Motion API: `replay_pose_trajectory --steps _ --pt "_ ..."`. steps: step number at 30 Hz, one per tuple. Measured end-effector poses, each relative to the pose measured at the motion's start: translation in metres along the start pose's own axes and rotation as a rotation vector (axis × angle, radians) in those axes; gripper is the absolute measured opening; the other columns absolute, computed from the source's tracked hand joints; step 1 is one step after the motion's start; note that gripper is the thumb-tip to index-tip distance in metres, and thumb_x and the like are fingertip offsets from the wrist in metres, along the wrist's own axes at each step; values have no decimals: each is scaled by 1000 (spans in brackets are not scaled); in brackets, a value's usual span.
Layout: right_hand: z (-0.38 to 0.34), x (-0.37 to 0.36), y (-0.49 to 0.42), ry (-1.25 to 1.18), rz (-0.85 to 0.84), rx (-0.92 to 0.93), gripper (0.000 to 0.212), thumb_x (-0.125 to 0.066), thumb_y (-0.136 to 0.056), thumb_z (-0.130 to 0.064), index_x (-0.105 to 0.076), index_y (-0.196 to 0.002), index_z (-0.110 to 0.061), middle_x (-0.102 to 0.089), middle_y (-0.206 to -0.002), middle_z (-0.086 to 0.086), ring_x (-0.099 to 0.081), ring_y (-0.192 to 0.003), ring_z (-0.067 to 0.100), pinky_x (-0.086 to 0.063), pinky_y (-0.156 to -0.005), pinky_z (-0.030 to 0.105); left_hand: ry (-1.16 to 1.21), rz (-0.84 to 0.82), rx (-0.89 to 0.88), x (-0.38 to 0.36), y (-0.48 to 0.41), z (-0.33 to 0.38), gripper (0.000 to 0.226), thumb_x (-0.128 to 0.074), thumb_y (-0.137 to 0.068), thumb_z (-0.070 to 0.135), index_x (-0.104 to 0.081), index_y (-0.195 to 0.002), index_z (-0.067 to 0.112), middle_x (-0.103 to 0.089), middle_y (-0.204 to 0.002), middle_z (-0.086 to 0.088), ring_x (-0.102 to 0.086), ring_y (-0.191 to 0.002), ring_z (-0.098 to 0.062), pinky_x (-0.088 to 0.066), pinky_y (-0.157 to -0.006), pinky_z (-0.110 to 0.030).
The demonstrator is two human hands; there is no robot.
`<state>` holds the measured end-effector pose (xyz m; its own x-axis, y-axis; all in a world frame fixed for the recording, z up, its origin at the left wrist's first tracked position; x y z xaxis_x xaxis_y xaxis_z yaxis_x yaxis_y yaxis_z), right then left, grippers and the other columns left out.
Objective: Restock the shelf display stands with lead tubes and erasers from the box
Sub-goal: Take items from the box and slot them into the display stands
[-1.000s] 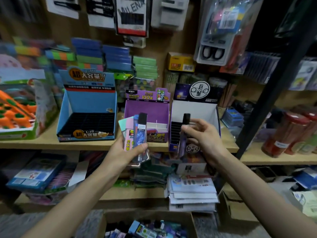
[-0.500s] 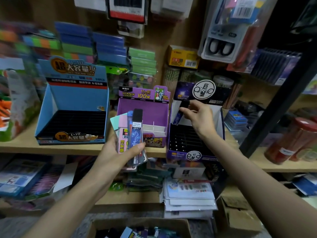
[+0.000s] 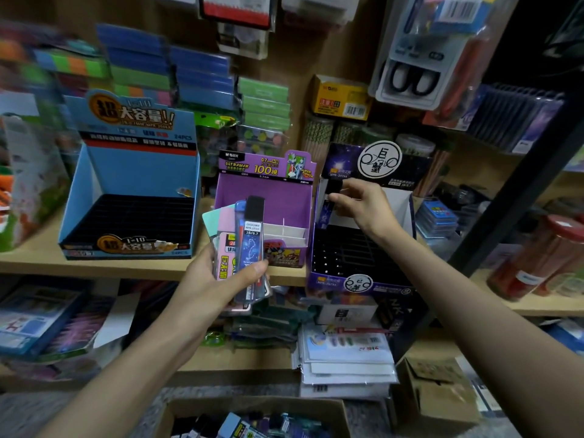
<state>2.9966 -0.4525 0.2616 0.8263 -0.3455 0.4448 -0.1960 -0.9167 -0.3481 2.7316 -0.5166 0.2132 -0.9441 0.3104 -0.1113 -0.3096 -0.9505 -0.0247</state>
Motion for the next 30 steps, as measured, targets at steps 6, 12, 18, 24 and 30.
replay_pose_trajectory --steps 6,12,18,24,30 --pt "7 -10 -7 13 27 -50 1 -66 -84 -9 -67 -85 -9 -68 -79 6 -62 -75 16 -56 -79 41 -10 -4 17 2 0 -3 68 -75 -51 44 -56 -113 24 -73 -99 0 -71 -86 -15 -53 -58 -20" --pt "4 -14 -10 332 53 -41 22 -65 -87 -19 -65 -72 -3 -67 -76 15 -65 -76 29 -54 -74 42 -13 -22 27 -1 1 -3 66 -75 -52 42 -56 -112 24 -73 -99 0 -71 -87 -15 -54 -62 -26" --pt "-16 -10 16 720 63 -60 32 -58 -92 -31 -64 -80 -2 -65 -82 16 -60 -83 33 -43 -67 32 -11 -40 32 -6 5 -3 58 -75 -53 41 -56 -107 29 -73 -99 -2 -71 -88 -20 -57 -66 -31" --pt "-74 -40 102 -9 -149 -162 33 -59 -89 -38 -66 -82 -7 -62 -62 -2 -57 -57 10 -47 -54 23 -32 -29 54 -11 7 -10 66 -77 -48 48 -59 -107 26 -74 -95 1 -71 -84 -17 -52 -60 -32" --pt "-82 -64 123 -340 -205 -448 17 -68 -84 -14 -54 -86 -4 -53 -57 6 -47 -39 11 -30 -32 13 -74 -79 51 -20 11 -16 61 -82 -59 44 -59 -112 25 -74 -98 1 -71 -88 -16 -54 -67 -34"
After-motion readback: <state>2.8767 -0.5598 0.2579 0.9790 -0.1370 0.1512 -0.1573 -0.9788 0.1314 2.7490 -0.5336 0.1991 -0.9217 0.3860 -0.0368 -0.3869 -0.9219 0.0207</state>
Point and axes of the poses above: each hand's wrist, its own y-axis away from the middle knuckle, its own x-axis out of the back of the hand, z = x × y, the point moved 4 cm from there along -y, towards the middle knuckle
